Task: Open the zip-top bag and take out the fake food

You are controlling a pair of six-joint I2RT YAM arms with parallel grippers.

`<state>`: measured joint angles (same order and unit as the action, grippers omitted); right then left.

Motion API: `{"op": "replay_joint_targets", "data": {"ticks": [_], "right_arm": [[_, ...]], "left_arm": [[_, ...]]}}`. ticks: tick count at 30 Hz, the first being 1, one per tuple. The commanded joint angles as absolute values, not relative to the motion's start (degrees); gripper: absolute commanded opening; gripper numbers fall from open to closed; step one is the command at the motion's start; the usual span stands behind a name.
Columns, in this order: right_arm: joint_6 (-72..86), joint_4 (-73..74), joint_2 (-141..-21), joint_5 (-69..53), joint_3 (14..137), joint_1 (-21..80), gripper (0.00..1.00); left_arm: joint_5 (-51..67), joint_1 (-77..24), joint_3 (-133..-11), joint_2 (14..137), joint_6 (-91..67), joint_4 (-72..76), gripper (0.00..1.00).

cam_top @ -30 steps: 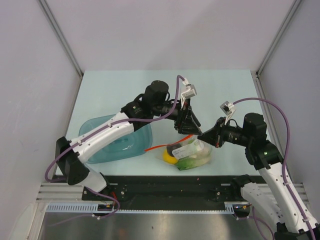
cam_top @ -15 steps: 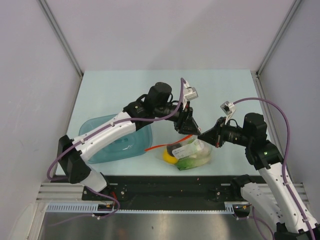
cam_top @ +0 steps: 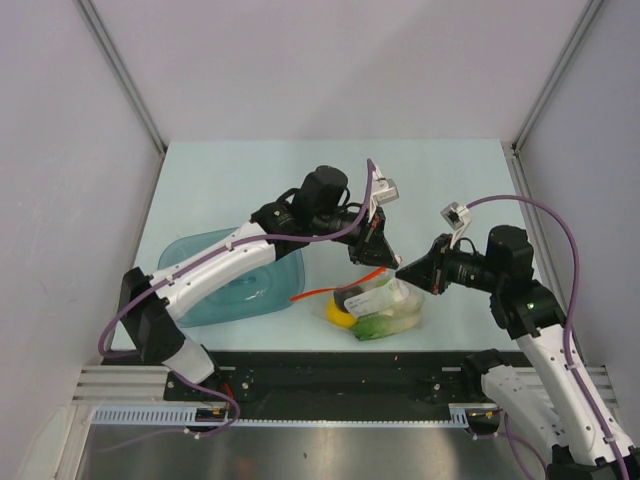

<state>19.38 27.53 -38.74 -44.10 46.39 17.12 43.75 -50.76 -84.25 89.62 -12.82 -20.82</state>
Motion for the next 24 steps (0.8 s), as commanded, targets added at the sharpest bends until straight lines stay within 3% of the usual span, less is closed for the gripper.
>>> {"op": "replay_joint_targets", "data": {"ticks": [1, 2, 3, 10, 13, 14, 16, 24], "right_arm": [[18.55, 25.31, -39.55, -45.61, 48.34, 16.88, 0.12], [18.37, 25.31, -39.90, -45.62, 48.69, 16.88, 0.23], [18.37, 25.23, -40.16, -45.62, 48.78, 16.88, 0.25], [20.21, 21.46, -43.50, -47.72, 49.40, 16.88, 0.31], [20.57, 20.74, -43.59, -47.99, 49.48, 16.88, 0.23], [20.57, 20.74, -43.68, -48.08, 49.48, 16.88, 0.12], [20.74, 20.74, -43.59, -48.16, 49.13, 16.88, 0.01], [22.59, 23.37, -40.17, -37.99, 48.43, 16.88, 0.00]], "left_arm": [[46.05, -50.98, -86.84, 88.24, -11.07, -20.13, 0.00], [46.23, -50.98, -86.92, 88.16, -11.34, -19.69, 0.00], [46.40, -50.98, -87.01, 88.15, -11.34, -19.69, 0.00], [47.55, -50.98, -88.15, 89.12, -11.16, -20.65, 0.00], [47.37, -50.98, -88.33, 89.56, -11.07, -21.27, 0.00], [46.94, -50.98, -88.33, 89.56, -11.07, -21.36, 0.00], [45.97, -51.06, -88.16, 89.56, -11.16, -21.62, 0.00], [38.25, -50.89, -84.39, 87.54, -11.16, -23.29, 0.00]]}}
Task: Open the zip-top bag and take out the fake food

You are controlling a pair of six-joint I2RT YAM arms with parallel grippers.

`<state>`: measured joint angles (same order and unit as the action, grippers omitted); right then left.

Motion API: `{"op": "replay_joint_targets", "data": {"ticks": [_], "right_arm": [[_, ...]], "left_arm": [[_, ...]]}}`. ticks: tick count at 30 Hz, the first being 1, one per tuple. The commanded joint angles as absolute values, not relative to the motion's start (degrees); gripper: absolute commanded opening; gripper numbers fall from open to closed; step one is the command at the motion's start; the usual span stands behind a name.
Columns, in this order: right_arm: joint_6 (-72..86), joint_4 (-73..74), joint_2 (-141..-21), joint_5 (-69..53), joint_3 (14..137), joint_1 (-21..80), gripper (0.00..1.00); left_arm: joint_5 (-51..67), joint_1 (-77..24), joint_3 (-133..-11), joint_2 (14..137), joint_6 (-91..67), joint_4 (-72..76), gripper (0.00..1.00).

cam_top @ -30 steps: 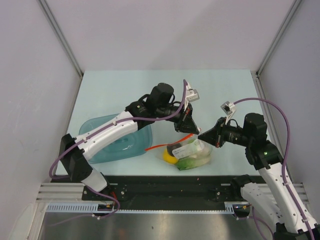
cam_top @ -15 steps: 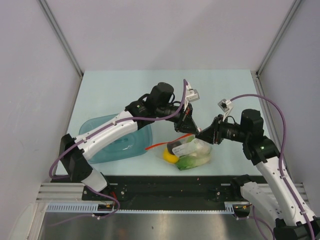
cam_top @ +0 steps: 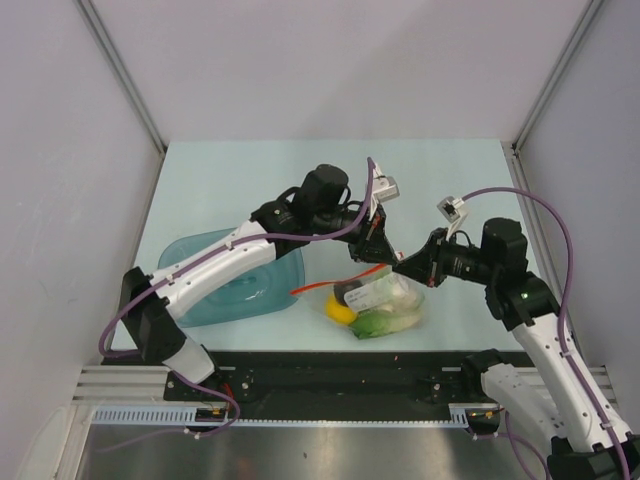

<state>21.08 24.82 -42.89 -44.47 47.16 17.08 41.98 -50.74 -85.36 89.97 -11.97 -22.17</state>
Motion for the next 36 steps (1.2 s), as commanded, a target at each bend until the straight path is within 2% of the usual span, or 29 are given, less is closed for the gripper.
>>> {"op": "replay_joint_targets", "data": {"ticks": [1, 18, 36], "right_arm": [[22.67, 24.42, -39.91, -36.75, 48.43, 16.79, 0.00], [23.82, 32.43, -36.12, -15.22, 51.06, 15.91, 0.00], [23.29, 31.03, -39.99, -1.67, 50.45, 14.33, 0.00]], "left_arm": [[37.71, -50.89, -83.68, 87.02, -11.25, -22.94, 0.00], [29.01, -48.43, -69.27, 73.04, -13.27, -24.61, 0.00], [15.39, -45.27, -64.78, 63.28, -19.68, -38.31, 0.00]]}}
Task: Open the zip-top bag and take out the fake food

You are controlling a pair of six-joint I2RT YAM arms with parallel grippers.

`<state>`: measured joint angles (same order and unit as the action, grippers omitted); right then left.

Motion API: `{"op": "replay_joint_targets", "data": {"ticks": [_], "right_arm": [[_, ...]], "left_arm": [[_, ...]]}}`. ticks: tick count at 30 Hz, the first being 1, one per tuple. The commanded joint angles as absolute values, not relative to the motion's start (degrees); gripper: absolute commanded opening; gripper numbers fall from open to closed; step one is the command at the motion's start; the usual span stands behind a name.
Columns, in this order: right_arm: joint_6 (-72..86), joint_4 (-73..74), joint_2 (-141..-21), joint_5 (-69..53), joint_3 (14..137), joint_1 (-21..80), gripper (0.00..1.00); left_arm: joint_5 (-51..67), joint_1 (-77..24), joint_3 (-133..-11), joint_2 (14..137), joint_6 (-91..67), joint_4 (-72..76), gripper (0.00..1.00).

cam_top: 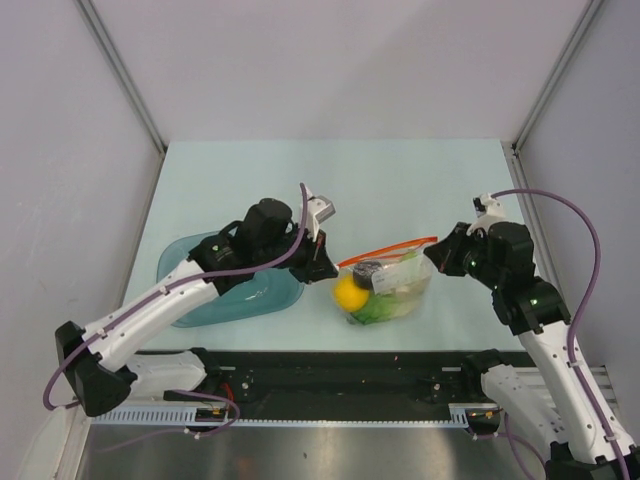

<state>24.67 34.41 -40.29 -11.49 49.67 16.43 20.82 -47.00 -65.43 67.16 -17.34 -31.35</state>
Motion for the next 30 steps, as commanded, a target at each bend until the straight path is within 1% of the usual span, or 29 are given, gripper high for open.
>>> {"op": "replay_joint_targets", "data": {"ticks": [1, 7, 14, 17, 18, 19, 20, 21, 22, 23, 24, 26, 27, 30], "right_arm": [[23.03, 30.42, -39.99, -1.58, 50.10, 14.24, 0.00], [21.10, 27.51, -40.69, -2.90, 49.31, 13.97, 0.00], [20.39, 24.53, -41.92, -4.39, 49.57, 13.89, 0.00], [19.95, 22.68, -44.46, -6.92, 50.53, 13.80, 0.00], [20.04, 22.68, -45.43, -7.99, 51.41, 13.80, 0.00], [20.65, 23.28, -48.75, -9.22, 52.55, 13.89, 0.00], [21.79, 26.08, -50.61, -11.14, 54.04, 13.97, 0.02], [22.67, 27.67, -52.19, -12.12, 57.19, 13.97, 0.10], [23.55, 29.43, -54.99, -13.35, 58.43, 13.97, 0.26], [24.34, 33.36, -55.80, -13.53, 59.84, 14.06, 0.34], [25.91, 35.05, -56.42, -13.71, 61.25, 14.06, 0.50], [27.41, 39.70, -56.17, -13.54, 62.22, 13.89, 0.60], [29.16, 41.29, -55.90, -13.45, 62.57, 13.97, 0.68], [31.20, 49.46, -55.20, -13.71, 64.24, 13.89, 0.80]], "left_arm": [[14.77, -44.92, -64.60, 62.32, -19.86, -39.54, 0.00], [13.53, -44.03, -62.93, 59.33, -21.88, -41.57, 0.00], [16.17, -43.95, -60.65, 55.91, -22.85, -41.84, 0.00], [20.55, -44.03, -58.90, 55.02, -22.85, -39.04, 0.00], [23.26, -44.03, -58.45, 54.50, -23.20, -35.98, 0.00], [24.42, -44.03, -57.84, 54.49, -24.51, -34.38, 0.00], [25.91, -44.03, -56.44, 54.58, -25.57, -32.36, 0.00], [26.88, -44.03, -55.64, 55.02, -26.79, -27.21, 0.00], [29.33, -44.03, -54.85, 55.45, -29.59, -24.55, 0.00], [30.40, -44.03, -53.80, 55.89, -30.92, -22.09, 0.00], [31.02, -44.21, -53.35, 57.12, -32.07, -17.54, 0.00], [32.08, -44.47, -52.56, 58.09, -35.06, -13.55, 0.00], [32.34, -44.91, -52.38, 58.79, -35.76, -10.93, 0.00], [33.22, -45.61, -52.73, 60.99, -37.53, -8.35, 0.00]]}}
